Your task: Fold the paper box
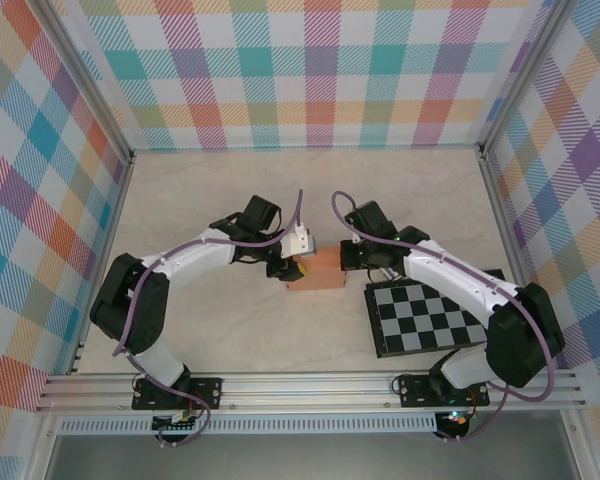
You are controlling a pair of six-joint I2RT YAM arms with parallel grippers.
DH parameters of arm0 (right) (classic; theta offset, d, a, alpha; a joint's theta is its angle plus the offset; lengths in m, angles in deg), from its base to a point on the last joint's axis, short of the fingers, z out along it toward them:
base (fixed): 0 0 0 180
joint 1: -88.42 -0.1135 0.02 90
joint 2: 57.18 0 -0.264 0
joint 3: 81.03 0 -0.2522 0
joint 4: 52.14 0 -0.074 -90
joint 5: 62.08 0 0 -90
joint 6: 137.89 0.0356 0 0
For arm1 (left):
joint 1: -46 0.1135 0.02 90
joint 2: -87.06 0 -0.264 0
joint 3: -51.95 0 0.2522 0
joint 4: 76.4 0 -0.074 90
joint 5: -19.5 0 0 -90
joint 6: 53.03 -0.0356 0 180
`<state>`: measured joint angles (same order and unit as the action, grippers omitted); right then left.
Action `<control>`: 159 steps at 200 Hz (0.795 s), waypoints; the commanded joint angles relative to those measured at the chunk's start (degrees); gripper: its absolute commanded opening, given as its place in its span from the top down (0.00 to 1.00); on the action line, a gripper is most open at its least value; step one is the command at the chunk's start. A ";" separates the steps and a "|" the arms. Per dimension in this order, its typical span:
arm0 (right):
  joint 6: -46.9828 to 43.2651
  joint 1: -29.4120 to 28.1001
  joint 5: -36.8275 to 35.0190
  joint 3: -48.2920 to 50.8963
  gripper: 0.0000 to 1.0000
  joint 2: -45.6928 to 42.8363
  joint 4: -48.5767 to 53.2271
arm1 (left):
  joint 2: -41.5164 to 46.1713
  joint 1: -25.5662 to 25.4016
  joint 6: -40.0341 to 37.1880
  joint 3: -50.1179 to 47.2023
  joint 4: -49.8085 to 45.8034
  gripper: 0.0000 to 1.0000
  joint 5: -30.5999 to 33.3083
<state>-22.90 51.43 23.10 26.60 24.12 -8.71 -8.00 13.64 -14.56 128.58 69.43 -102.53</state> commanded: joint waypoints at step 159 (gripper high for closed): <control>8.37 -10.97 -20.81 4.21 1.00 -4.04 -2.47 | 25.82 6.08 64.71 -15.29 20.01 0.13 13.58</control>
<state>-16.76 41.20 5.79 31.12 20.95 -11.73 14.23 17.01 32.19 113.10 90.07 -91.86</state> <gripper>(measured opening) 0.050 0.890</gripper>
